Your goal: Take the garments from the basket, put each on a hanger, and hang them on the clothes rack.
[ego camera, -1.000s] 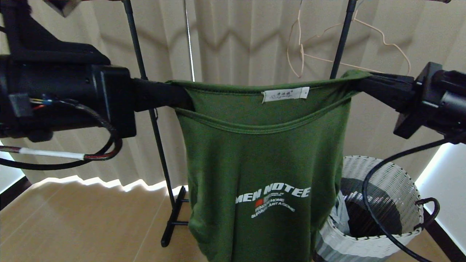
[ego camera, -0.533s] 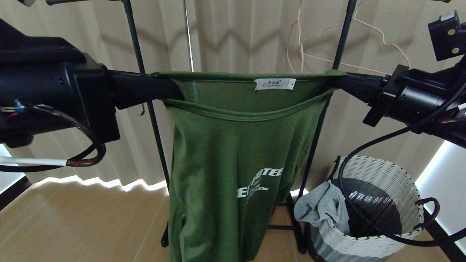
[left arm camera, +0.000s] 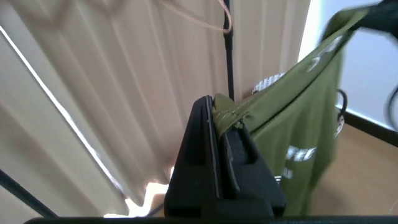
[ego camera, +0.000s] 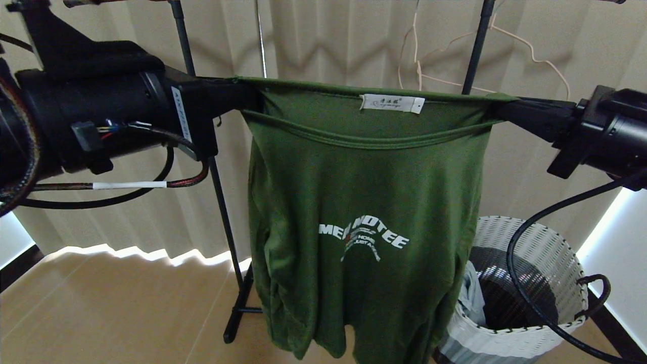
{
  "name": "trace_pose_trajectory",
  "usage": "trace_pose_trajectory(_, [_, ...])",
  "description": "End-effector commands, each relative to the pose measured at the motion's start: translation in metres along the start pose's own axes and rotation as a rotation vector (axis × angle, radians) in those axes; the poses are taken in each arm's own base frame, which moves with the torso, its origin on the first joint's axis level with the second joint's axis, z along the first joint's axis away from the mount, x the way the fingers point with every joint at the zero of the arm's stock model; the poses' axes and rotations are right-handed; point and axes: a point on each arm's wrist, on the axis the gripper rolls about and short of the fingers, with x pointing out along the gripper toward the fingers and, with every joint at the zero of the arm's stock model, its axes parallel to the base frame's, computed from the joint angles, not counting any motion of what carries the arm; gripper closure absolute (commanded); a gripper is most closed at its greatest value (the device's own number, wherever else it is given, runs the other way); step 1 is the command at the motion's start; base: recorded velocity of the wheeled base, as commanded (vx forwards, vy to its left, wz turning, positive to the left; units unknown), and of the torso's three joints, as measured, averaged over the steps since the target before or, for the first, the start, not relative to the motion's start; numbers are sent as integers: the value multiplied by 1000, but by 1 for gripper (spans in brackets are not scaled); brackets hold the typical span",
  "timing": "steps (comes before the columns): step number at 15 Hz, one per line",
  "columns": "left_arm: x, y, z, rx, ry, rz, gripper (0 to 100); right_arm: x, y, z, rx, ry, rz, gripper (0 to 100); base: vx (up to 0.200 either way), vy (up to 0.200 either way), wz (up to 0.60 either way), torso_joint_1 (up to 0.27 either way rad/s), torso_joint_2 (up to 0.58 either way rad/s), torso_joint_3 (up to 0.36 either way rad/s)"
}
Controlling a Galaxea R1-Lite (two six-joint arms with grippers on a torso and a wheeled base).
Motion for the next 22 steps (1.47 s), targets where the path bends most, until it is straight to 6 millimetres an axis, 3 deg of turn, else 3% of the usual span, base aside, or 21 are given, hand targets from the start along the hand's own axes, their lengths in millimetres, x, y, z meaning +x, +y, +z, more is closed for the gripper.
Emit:
trace_pose_trajectory(1, [4, 0, -5, -1, 18, -2, 100, -6, 2, 6, -11, -19, 0, 100, 0, 0, 0, 0, 0, 0])
trace_pose_trajectory(4, [4, 0, -5, -1, 19, -1, 100, -6, 2, 6, -11, -19, 0, 100, 0, 0, 0, 0, 0, 0])
trace_pose_trajectory(5, [4, 0, -5, -1, 18, -2, 100, -6, 2, 6, -9, -16, 0, 0, 0, 0, 0, 0, 0, 0])
trace_pose_trajectory(8, [4, 1, -6, -1, 21, 6, 100, -8, 3, 2, 4, 14, 2, 0, 0, 0, 0, 0, 0, 0])
trace_pose_trajectory(13, [9, 23, -18, 1, 90, 222, 100, -32, 17, -2, 18, 29, 69, 0, 0, 0, 0, 0, 0, 0])
trace_pose_trajectory(19, [7, 31, -27, -4, 119, 261, 100, -50, 26, -11, 28, 40, 132, 0, 0, 0, 0, 0, 0, 0])
trace_pose_trajectory(22, [-15, 33, -40, -4, 161, 295, 100, -62, 15, -30, 32, 107, 35, 0, 0, 0, 0, 0, 0, 0])
